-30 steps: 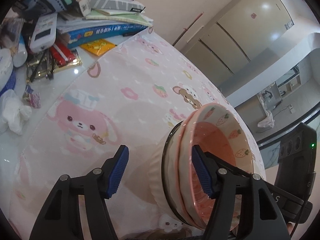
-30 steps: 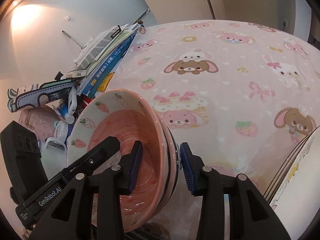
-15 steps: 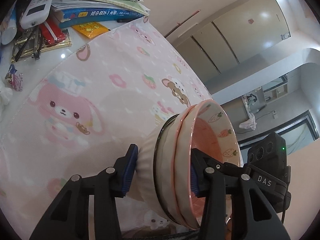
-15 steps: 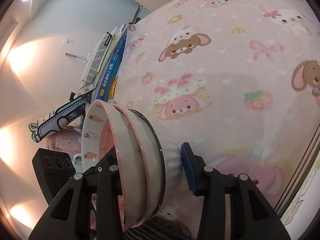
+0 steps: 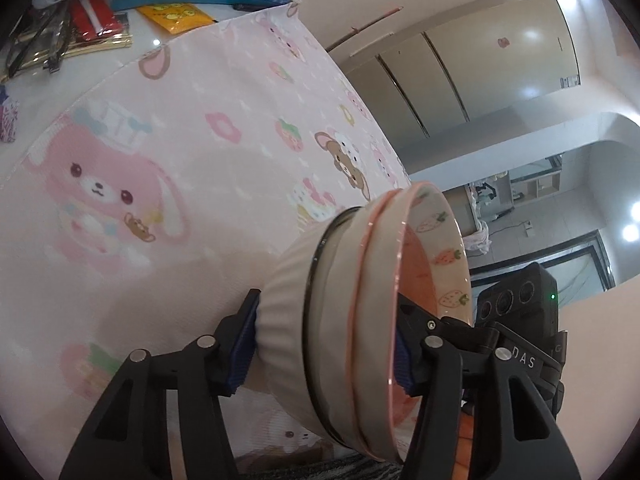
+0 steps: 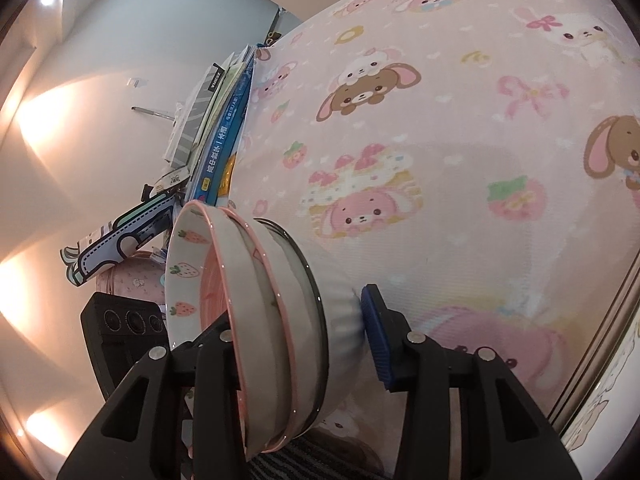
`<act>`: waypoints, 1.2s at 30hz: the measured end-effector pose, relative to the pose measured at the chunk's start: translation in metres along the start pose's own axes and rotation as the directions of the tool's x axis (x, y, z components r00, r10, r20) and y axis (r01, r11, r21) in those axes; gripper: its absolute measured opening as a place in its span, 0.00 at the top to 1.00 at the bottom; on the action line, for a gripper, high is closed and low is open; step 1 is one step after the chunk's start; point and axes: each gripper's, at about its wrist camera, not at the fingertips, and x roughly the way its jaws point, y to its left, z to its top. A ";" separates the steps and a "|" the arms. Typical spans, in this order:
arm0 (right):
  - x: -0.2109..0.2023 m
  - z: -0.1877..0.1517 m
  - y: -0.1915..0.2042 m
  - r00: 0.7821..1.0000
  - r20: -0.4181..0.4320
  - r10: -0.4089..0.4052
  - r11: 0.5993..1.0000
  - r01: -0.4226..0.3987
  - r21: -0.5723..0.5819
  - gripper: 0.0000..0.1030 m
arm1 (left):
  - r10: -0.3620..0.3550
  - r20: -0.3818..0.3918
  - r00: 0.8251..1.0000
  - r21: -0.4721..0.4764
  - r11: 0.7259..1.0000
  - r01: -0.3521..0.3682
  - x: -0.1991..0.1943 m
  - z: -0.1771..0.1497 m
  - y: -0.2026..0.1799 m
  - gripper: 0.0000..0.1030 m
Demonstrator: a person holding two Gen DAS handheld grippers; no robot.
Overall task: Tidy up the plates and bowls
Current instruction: 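Lift the nested pink bowls with both grippers and carry them toward the white plates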
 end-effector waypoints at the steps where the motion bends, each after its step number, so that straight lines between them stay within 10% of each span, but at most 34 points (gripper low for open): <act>1: -0.001 0.000 0.000 1.000 -0.004 0.005 1.000 -0.005 0.002 0.62 | 0.004 0.002 1.000 -0.004 1.000 -0.004 -0.001 0.000 0.001 0.49; 21: -0.023 0.003 0.007 0.999 -0.035 -0.004 1.000 0.004 -0.007 0.63 | 0.023 -0.011 1.000 -0.007 1.000 -0.023 -0.009 -0.002 -0.019 0.51; 36: -0.129 -0.006 -0.014 0.997 0.082 0.012 0.999 -0.015 0.040 0.63 | 0.031 -0.062 0.998 0.157 0.987 -0.021 0.002 -0.031 -0.134 0.51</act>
